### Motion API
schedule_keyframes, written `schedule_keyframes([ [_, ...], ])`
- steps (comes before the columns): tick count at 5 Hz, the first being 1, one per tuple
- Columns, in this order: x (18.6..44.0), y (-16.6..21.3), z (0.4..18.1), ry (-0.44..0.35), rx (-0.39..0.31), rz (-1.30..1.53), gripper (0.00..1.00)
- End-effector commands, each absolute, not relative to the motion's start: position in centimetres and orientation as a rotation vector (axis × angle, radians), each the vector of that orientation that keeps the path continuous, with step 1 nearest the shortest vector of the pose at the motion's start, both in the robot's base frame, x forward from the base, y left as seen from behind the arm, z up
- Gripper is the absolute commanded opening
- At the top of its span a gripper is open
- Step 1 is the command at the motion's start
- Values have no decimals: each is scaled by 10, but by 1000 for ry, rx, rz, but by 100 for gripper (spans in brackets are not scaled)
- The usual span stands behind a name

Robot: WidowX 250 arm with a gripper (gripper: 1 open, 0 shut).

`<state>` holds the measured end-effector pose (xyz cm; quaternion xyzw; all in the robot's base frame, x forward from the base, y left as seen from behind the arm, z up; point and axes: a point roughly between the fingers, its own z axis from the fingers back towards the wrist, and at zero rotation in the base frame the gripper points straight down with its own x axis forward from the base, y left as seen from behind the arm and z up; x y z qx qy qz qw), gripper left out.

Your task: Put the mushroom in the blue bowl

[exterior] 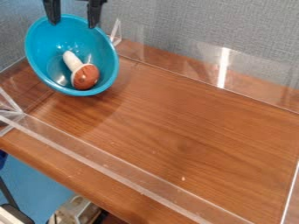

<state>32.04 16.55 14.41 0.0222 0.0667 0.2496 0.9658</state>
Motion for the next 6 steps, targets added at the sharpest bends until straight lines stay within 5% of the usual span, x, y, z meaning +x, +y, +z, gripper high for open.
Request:
schedule_keyframes([
  [1,327,161,160,86,59,563,100],
  [6,356,159,164,119,62,550,100],
])
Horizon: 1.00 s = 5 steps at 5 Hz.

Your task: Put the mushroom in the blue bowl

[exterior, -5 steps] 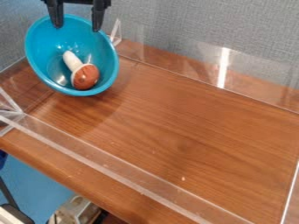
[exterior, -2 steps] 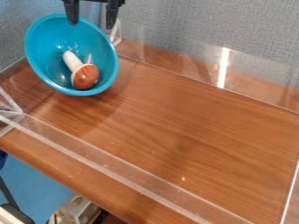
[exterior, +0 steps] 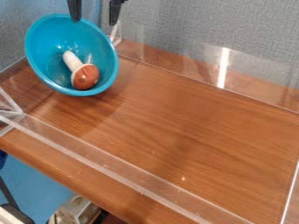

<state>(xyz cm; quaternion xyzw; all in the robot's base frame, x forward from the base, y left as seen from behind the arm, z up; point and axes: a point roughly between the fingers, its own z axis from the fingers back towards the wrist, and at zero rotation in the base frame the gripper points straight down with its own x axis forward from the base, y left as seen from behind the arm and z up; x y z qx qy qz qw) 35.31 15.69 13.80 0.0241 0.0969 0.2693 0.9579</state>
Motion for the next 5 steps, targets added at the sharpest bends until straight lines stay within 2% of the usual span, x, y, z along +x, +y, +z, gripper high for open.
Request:
schedule_keyframes([
  [1,361,157,164,125,66,523,100],
  [2,365,155,165,132,70,496,100],
  [5,371,180,172,162,74,629,100],
])
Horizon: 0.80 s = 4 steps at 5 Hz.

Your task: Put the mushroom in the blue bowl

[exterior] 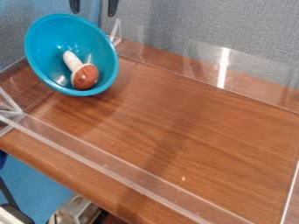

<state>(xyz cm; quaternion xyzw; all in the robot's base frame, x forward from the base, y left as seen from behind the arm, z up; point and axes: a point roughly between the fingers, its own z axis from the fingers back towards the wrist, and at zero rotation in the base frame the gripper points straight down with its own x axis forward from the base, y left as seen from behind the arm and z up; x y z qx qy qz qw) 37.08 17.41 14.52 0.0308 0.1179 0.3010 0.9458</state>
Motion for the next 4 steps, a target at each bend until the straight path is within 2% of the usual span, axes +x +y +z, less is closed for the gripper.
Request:
schedule_keyframes([
  [1,368,179,170,164,73,620,100],
  [3,380,193,175,167,70,598,100],
  [4,375,194,169,166,66,600,100],
])
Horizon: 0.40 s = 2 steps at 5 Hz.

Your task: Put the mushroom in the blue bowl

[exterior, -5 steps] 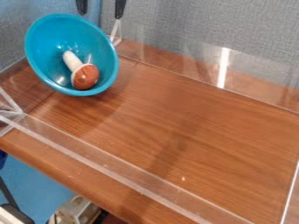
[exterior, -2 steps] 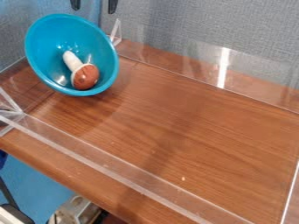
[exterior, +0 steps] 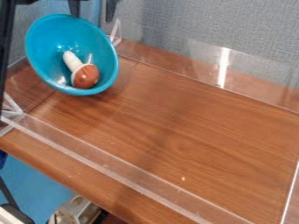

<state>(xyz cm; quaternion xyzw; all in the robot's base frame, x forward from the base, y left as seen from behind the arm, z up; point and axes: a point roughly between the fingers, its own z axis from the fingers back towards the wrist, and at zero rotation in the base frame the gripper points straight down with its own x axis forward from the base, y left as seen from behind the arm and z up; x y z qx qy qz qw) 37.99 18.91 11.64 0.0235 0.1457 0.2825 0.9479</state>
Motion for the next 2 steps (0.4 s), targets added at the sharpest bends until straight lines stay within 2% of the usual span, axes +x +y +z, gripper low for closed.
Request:
schedule_keyframes([
  [1,371,194,170,150,60,598,100],
  [2,368,191,176,149,69,601,100],
])
